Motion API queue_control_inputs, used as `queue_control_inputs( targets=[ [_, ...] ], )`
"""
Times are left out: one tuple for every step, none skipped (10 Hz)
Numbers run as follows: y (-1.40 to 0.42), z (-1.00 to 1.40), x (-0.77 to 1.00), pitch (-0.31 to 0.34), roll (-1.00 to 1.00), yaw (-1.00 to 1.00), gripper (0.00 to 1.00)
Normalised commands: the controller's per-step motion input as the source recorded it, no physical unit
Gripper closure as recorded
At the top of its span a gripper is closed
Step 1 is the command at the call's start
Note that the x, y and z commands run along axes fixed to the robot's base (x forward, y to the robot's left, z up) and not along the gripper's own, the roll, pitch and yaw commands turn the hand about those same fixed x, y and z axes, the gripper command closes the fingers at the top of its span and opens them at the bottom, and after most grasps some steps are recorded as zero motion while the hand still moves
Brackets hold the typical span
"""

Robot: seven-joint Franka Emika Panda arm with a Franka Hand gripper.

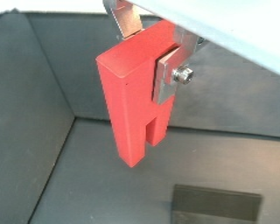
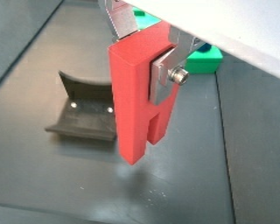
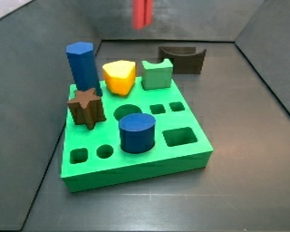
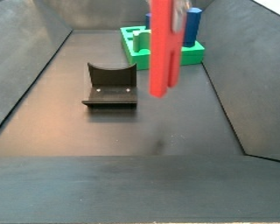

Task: Pick up the double-square object. Move up. Move to above the board. Insert the double-square object.
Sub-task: Move to above the board.

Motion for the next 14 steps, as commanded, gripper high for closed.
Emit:
queue_control_inputs(
  targets=[
    [0.02, 1.0, 0.34, 0.131, -0.02, -0.11, 1.0],
    [0.02, 1.0, 0.31, 0.118, -0.02, -0.08, 1.0],
    [0.02, 0.8, 0.21, 0.11, -0.02, -0.06, 1.0],
    [0.02, 0.69, 0.16, 0.106, -0.02, -0.05, 1.0],
    [0.01, 0.42, 0.06, 0.09, -0.02, -0.05, 1.0],
    [0.01, 0.31, 0.04, 0.083, -0.01, -0.05, 1.0],
    [-1.0, 0.1, -0.12, 0.024, 0.0, 1.0, 1.0],
    [-1.0, 0.09, -0.11, 0.016, 0.01, 1.0, 1.0],
    [-1.0, 0.09, -0.12, -0.004, 0.03, 1.0, 1.0],
    [-1.0, 0.09, -0.13, -0.014, 0.03, 1.0, 1.0],
    [-1.0, 0.09, -0.13, -0.016, 0.04, 1.0, 1.0],
    [-1.0, 0.09, -0.13, -0.015, 0.05, 1.0, 1.0],
    [-1.0, 0.09, -0.13, -0.019, 0.07, 1.0, 1.0],
    [-1.0, 0.09, -0.13, -0.021, 0.07, 0.76, 1.0]
  ],
)
